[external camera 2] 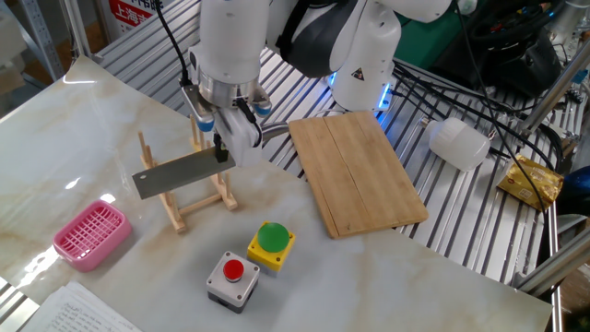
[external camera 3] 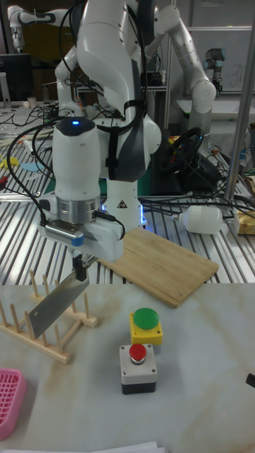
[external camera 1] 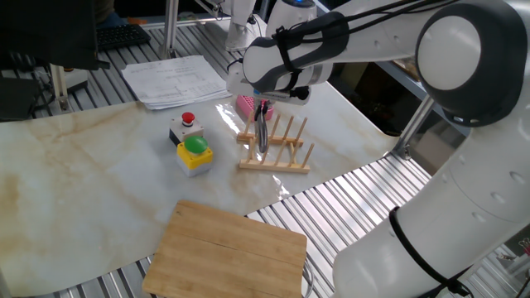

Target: Put the knife on the knife rack

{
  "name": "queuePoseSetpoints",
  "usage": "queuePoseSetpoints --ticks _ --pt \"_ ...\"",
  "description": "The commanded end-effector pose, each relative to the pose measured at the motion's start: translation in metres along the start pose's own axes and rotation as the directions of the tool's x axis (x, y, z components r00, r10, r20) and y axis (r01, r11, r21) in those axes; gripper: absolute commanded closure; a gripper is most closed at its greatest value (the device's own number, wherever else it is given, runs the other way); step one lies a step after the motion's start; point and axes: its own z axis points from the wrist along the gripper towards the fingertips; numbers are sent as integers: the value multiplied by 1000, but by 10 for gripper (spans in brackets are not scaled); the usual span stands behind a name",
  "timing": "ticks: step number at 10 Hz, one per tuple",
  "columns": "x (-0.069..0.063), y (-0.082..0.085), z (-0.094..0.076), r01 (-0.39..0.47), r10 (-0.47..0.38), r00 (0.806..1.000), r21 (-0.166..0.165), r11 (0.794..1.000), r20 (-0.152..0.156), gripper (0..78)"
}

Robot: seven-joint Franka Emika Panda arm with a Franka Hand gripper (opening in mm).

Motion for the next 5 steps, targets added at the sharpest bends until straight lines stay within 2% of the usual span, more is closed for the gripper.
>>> queuePoseSetpoints --ticks 1,2,4,5 --pt "-1 0 -2 -11 11 1000 -8 1000 0 750" --pt "-1 0 -2 -13 13 1000 -8 1000 -8 750" --pt "-1 0 -2 -4 4 1000 4 1000 -4 750" --pt "-1 0 -2 -31 31 1000 26 999 -4 750"
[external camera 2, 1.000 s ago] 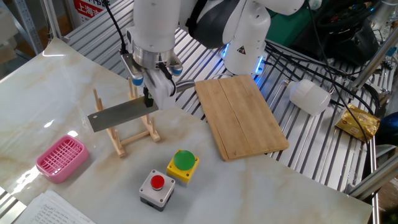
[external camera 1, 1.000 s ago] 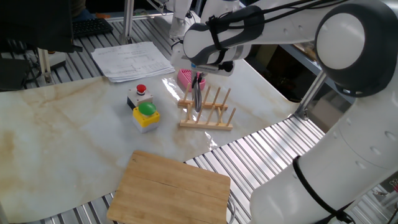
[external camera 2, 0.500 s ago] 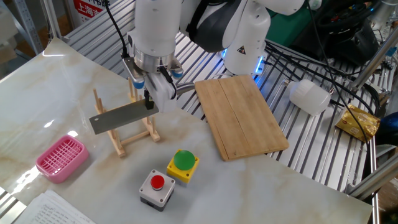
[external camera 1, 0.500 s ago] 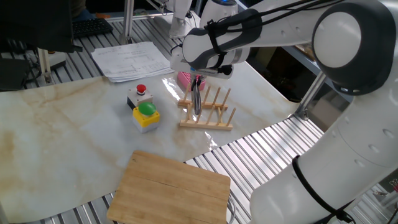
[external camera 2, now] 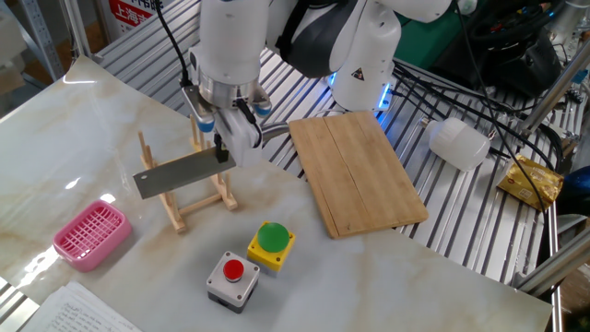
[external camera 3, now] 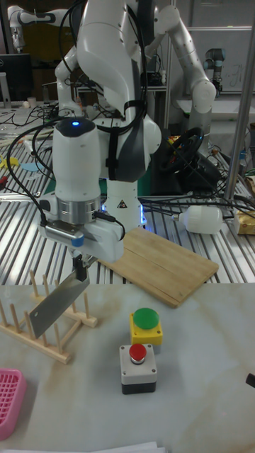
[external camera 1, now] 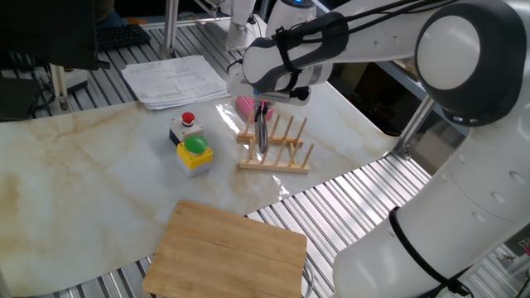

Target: Put the knife on the knife rack

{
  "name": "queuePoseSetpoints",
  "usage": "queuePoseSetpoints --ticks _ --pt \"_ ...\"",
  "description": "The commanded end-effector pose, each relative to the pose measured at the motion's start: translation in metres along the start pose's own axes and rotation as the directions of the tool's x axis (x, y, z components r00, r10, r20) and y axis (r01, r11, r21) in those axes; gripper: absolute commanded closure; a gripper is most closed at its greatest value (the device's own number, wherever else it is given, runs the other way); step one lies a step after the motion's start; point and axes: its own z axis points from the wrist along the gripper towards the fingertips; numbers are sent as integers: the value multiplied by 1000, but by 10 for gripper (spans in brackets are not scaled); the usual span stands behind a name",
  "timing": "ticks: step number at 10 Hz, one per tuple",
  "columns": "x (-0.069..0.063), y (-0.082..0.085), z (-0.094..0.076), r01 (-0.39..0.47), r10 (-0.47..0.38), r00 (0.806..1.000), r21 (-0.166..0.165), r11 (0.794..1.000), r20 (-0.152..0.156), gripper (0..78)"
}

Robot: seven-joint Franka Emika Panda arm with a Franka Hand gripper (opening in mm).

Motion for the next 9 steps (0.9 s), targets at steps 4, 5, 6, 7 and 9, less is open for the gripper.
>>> queuePoseSetpoints --ticks 4,5,6,7,9 --pt "-2 1 -3 -73 74 997 34 997 -30 750" --pt "-1 0 -5 -75 77 996 36 997 -38 750" --pt "-1 -1 -5 -74 76 996 35 997 -40 750" --pt "1 -3 -6 -85 86 995 30 996 -43 750" --pt "3 -7 -2 -77 78 996 31 997 -39 750"
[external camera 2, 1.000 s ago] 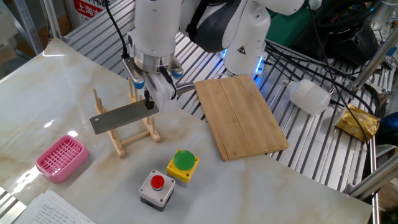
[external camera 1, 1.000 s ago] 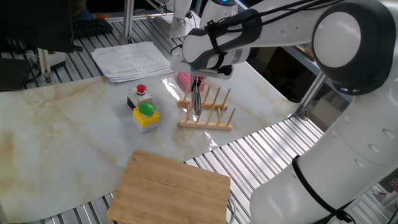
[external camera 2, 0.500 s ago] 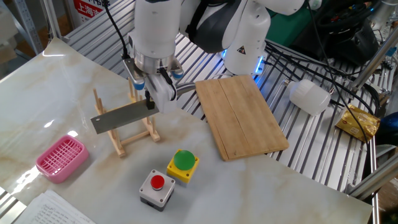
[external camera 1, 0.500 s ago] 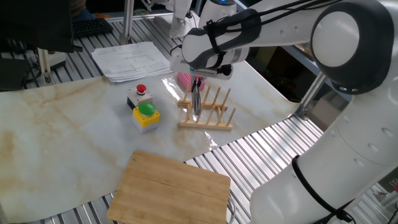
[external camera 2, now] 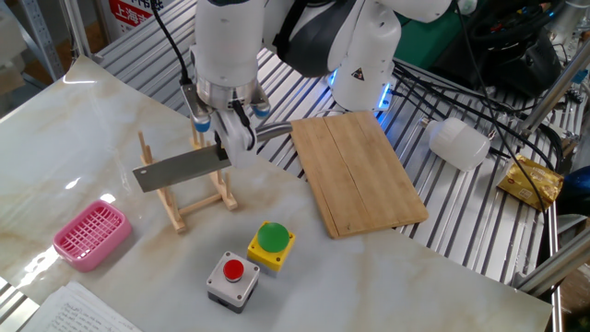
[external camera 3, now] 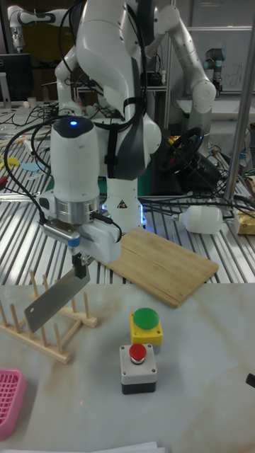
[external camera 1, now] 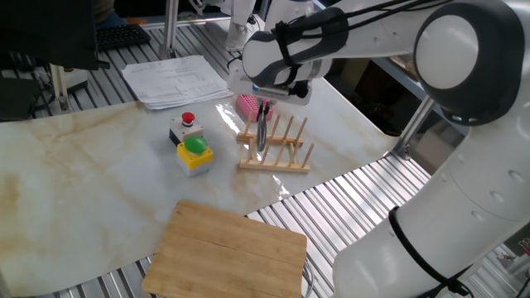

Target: Put the knife on the knife rack

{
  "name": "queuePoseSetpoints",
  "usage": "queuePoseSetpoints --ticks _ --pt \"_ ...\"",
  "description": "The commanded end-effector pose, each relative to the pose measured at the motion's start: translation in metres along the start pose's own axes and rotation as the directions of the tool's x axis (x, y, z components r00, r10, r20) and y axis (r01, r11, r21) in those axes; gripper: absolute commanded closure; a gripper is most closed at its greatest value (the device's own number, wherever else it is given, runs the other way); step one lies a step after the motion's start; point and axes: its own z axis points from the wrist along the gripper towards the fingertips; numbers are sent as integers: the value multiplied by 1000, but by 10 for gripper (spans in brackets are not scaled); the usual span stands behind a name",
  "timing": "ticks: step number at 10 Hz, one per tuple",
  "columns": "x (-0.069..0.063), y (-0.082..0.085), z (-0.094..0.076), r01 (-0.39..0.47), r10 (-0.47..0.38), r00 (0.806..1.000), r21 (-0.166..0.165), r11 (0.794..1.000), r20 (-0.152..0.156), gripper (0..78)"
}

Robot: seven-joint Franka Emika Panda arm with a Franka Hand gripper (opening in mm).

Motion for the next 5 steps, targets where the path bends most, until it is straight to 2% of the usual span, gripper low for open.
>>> queuePoseSetpoints --ticks 1,5 --pt "1 -5 3 8 -8 1000 -4 1000 6 750" --pt "-3 -15 15 36 -36 999 -11 999 16 750"
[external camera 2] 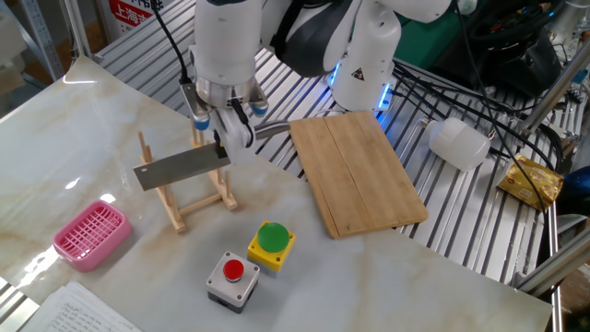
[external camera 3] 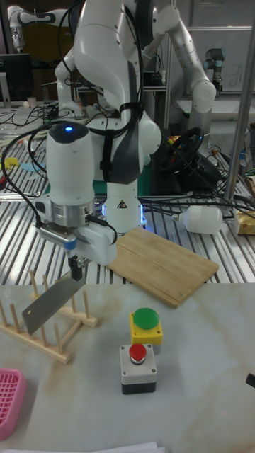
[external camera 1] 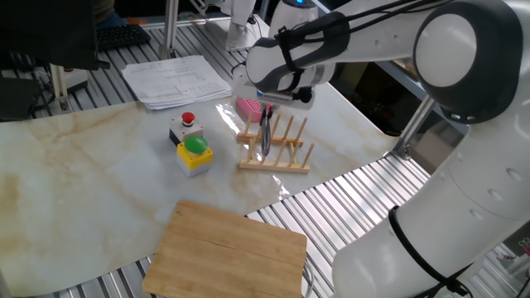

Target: Put the knife on the knife rack

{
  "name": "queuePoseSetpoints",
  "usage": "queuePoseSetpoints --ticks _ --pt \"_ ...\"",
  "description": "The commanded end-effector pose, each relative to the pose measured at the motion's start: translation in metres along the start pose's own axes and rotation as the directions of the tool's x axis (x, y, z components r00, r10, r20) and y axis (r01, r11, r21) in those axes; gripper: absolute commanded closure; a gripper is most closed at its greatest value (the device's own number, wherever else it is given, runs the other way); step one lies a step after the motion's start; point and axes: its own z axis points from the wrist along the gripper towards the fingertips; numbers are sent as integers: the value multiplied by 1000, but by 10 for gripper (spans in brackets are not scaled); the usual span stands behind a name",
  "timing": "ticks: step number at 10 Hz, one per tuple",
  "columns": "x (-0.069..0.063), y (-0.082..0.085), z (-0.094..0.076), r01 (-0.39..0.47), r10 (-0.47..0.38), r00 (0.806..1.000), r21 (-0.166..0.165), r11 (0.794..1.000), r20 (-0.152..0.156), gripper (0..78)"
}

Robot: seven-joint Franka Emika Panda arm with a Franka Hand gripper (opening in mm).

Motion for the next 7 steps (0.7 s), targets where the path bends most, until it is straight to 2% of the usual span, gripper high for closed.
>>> queuePoseSetpoints --ticks 1,7 --pt "-4 -9 10 16 -16 1000 -13 1000 15 750" --pt "-5 -2 29 15 -14 999 -28 1000 36 750"
